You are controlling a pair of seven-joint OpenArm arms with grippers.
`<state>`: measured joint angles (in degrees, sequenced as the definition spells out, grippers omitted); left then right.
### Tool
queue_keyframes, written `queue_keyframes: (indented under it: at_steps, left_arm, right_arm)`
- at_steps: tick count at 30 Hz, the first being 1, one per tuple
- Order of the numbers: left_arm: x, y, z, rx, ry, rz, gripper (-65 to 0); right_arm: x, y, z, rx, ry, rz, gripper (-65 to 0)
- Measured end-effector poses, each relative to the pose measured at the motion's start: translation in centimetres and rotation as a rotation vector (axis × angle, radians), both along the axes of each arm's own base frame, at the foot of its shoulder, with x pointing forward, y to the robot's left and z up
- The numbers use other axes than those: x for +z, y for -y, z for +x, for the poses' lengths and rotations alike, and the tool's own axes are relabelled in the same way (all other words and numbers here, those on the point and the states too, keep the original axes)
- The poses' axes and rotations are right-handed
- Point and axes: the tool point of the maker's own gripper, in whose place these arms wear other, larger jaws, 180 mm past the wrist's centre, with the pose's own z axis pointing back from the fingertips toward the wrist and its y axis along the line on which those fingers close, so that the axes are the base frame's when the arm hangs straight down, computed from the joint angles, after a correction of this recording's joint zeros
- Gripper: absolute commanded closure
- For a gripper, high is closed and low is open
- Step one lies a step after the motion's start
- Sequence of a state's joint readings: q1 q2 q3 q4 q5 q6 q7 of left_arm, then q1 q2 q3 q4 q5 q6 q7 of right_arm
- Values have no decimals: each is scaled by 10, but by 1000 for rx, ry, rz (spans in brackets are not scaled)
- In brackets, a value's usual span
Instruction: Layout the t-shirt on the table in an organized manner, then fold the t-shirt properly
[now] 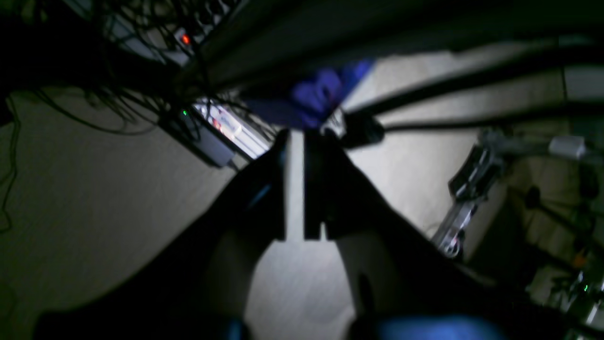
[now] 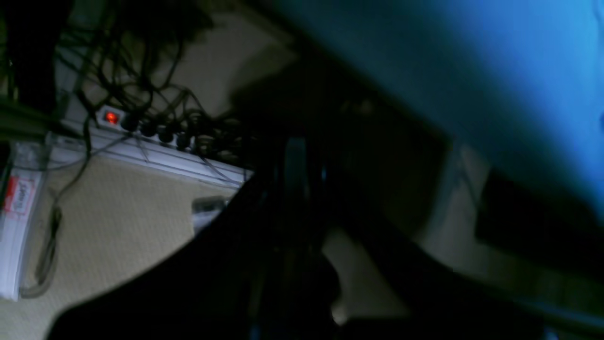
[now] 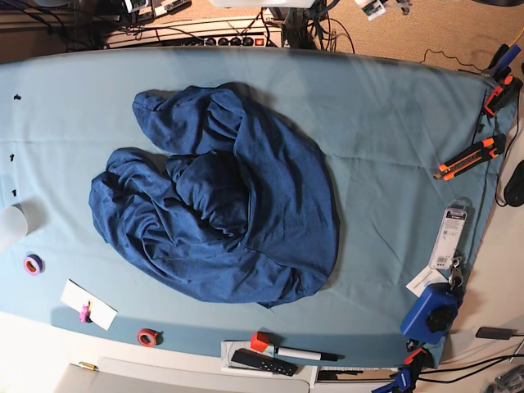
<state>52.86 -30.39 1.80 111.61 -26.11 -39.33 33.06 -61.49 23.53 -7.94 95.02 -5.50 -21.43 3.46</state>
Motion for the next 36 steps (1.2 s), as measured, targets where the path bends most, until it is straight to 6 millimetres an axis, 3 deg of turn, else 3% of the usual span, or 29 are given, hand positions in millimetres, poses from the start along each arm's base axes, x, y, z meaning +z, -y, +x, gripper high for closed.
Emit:
queue_keyframes:
  at_steps: [8, 15, 23, 28, 31, 36]
  left_arm:
    - [22, 4, 20, -41, 93, -2, -34]
    - [60, 3, 73, -31, 305, 0, -34]
    - [73, -30, 148, 101, 493, 113, -34]
    - [79, -31, 163, 121, 535, 115, -34]
    - [79, -31, 163, 122, 535, 115, -34]
    - [82, -28, 165, 132, 548, 95, -34]
  right_arm:
    - [35, -39, 46, 72, 49, 122, -14]
    - [60, -85, 99, 158, 63, 301, -14]
    - [62, -133, 124, 330, -23, 504, -14]
    - [77, -160, 135, 359, -40, 712, -14]
    - [92, -148, 158, 244, 38, 801, -14]
    - [135, -93, 204, 26, 326, 884, -15]
